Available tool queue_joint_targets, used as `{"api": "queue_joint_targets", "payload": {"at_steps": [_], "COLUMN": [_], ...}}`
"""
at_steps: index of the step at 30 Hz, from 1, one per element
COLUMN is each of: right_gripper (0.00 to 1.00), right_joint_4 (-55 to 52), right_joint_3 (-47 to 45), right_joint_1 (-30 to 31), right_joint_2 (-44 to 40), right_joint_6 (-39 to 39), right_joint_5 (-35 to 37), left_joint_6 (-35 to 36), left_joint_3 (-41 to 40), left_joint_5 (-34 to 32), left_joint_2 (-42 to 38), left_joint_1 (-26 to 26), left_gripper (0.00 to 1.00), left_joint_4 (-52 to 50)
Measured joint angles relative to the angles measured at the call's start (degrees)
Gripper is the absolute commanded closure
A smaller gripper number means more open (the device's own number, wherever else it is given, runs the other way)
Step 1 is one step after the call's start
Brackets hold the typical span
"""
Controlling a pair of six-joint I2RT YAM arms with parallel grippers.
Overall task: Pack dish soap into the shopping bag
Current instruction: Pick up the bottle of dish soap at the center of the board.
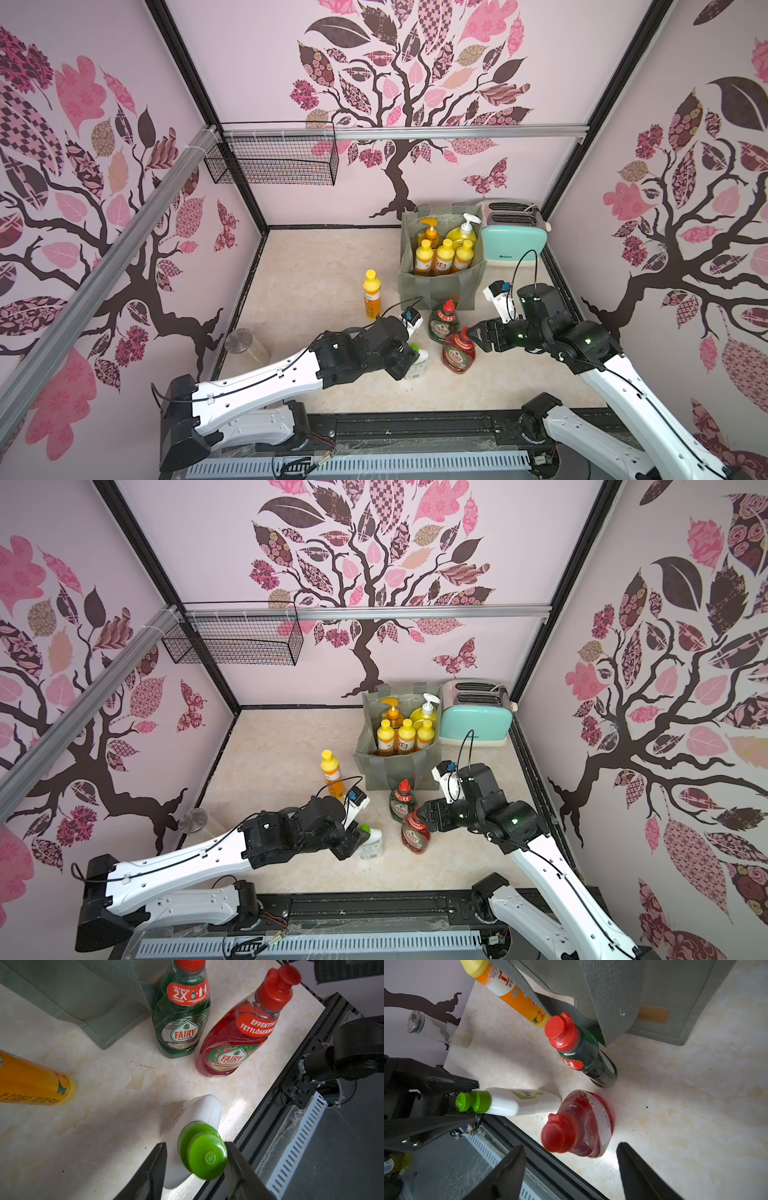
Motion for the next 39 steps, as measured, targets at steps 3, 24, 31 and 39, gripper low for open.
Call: {"api": "queue_joint_targets", "payload": {"at_steps": [3, 24, 31, 39], "right_gripper": [0.25, 0.25, 0.25, 0.25], "right_joint_4": [0.02, 0.07, 0.09, 0.13], "right_joint_3": [0.00, 0.00, 0.00, 0.00], "right_joint_1": [0.00, 0.00, 0.00, 0.00], "right_joint_2": [0.02, 0.11, 0.44, 0.72], "right_joint_6": [0.00, -0.17, -0.20, -0.42], "right_joint_5": [-0.04, -0.48, -0.55, -0.98], "left_joint_6": [0.02, 0.92, 1.14, 2.01], "left_joint_3": [-0.15, -0.13, -0.13, -0.13], "left_joint_5": [0.13, 0.66, 1.27, -0.13], "left_joint_2": [0.74, 2.56, 2.64, 2.64], "left_joint_1": [0.00, -0.07, -0.07, 0.11], "left_gripper": [0.52, 0.51, 0.57, 0.80], "left_joint_4": [0.22, 1.90, 1.44, 2.25]}}
